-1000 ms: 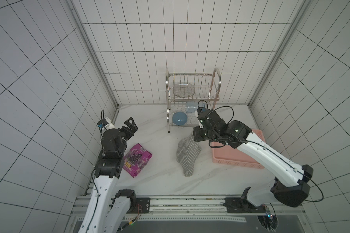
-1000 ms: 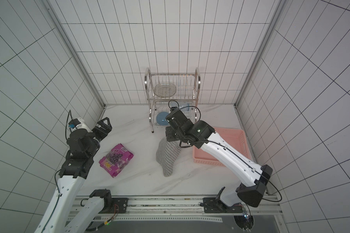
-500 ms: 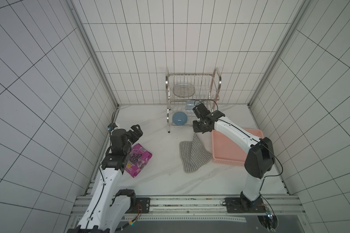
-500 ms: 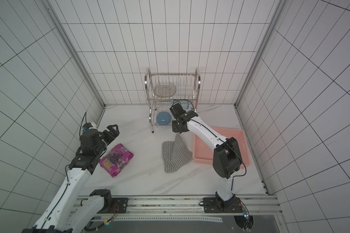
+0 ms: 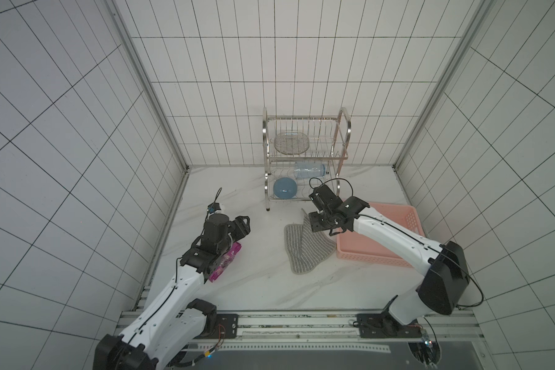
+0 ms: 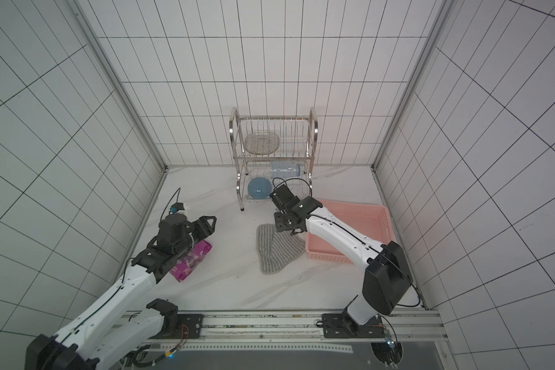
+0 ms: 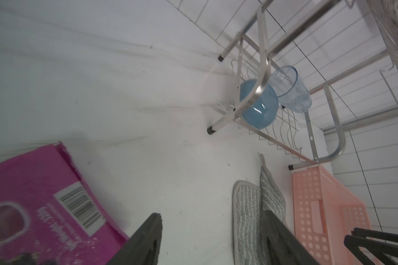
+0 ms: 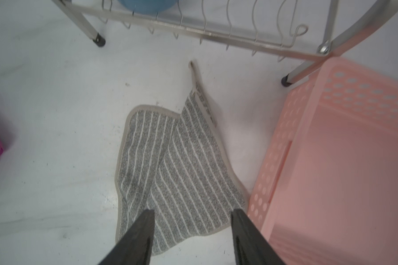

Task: Fold the square dishcloth
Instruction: Place the cleaning item at the center of the board, then flatten out the cleaning item at the center of the board.

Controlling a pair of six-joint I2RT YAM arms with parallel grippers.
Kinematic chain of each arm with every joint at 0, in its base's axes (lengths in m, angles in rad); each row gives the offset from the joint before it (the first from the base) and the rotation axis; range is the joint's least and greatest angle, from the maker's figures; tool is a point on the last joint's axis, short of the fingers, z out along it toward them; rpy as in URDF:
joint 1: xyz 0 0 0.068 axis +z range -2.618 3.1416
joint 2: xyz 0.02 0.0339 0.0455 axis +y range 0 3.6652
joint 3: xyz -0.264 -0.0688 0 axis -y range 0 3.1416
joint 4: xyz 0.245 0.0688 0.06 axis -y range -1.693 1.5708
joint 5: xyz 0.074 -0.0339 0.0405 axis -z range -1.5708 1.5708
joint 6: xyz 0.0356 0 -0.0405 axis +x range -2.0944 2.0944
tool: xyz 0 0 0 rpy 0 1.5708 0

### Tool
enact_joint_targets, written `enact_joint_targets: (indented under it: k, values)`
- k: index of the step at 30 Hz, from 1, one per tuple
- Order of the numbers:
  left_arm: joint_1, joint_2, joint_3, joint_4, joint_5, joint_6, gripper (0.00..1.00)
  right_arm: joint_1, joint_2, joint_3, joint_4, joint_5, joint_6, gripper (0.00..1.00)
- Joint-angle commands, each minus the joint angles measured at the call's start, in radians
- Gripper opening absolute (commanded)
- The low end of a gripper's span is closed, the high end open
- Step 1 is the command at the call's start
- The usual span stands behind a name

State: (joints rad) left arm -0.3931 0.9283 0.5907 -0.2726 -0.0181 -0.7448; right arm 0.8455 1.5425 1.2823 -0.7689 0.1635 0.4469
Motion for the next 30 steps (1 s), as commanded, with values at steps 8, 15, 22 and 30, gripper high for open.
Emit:
enact_joint_targets:
  k: [8,15,22,30]
  values:
    - [-0.260,0.412,0.177,0.080,-0.112,0.092,0.63,0.052,-0.229,-0.295,0.178,-0.008,0.088,0.67]
    - [-0.278,0.639,0.307,0.093,-0.108,0.087,0.64,0.072,-0.356,-0.375,0.203,0.061,0.084,0.76]
    - [-0.283,0.811,0.375,0.088,-0.114,0.079,0.70,0.073,-0.443,-0.411,0.209,0.125,0.062,0.86]
    - [-0.315,0.901,0.411,0.082,-0.141,0.078,0.72,0.072,-0.447,-0.417,0.215,0.149,0.061,0.88]
